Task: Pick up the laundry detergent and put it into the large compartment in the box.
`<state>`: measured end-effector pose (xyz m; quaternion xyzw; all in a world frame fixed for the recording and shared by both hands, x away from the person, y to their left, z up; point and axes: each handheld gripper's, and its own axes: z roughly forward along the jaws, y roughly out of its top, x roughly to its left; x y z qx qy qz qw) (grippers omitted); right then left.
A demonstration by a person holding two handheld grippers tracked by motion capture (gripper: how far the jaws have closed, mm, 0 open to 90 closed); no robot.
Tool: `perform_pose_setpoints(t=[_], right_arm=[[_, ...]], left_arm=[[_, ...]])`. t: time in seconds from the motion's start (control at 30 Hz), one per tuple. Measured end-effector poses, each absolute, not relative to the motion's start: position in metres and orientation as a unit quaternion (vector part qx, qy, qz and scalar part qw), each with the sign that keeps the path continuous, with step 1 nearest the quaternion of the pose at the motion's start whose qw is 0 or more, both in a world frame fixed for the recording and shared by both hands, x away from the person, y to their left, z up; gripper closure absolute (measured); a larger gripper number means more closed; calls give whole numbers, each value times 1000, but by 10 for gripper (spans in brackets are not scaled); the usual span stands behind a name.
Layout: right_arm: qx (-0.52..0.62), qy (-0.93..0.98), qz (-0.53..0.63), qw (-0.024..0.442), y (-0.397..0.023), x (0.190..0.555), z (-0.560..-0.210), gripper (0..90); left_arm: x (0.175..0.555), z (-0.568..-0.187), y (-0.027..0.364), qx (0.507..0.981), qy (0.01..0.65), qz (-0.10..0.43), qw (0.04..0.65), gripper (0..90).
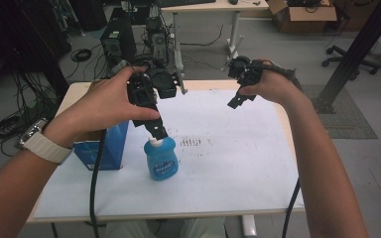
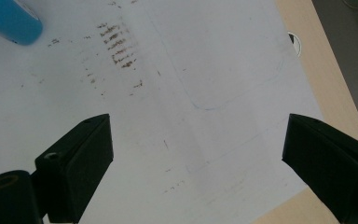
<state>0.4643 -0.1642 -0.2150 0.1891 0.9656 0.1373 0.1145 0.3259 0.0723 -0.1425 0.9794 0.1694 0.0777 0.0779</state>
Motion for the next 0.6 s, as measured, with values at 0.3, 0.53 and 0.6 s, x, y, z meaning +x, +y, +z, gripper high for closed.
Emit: perform_pose_setpoints(t=[0.3, 0.53, 0.6], right_arm=[[189, 965, 137, 116, -164, 464, -215, 84], [187, 966, 136, 117, -163, 464, -215, 84], [186, 966, 137, 117, -162, 464, -215, 84]], left_arm=[[332, -155, 73, 979, 176, 75, 68, 66], [338, -167, 74, 980, 174, 70, 63, 67], [339, -171, 74, 980, 177, 69, 62, 67]])
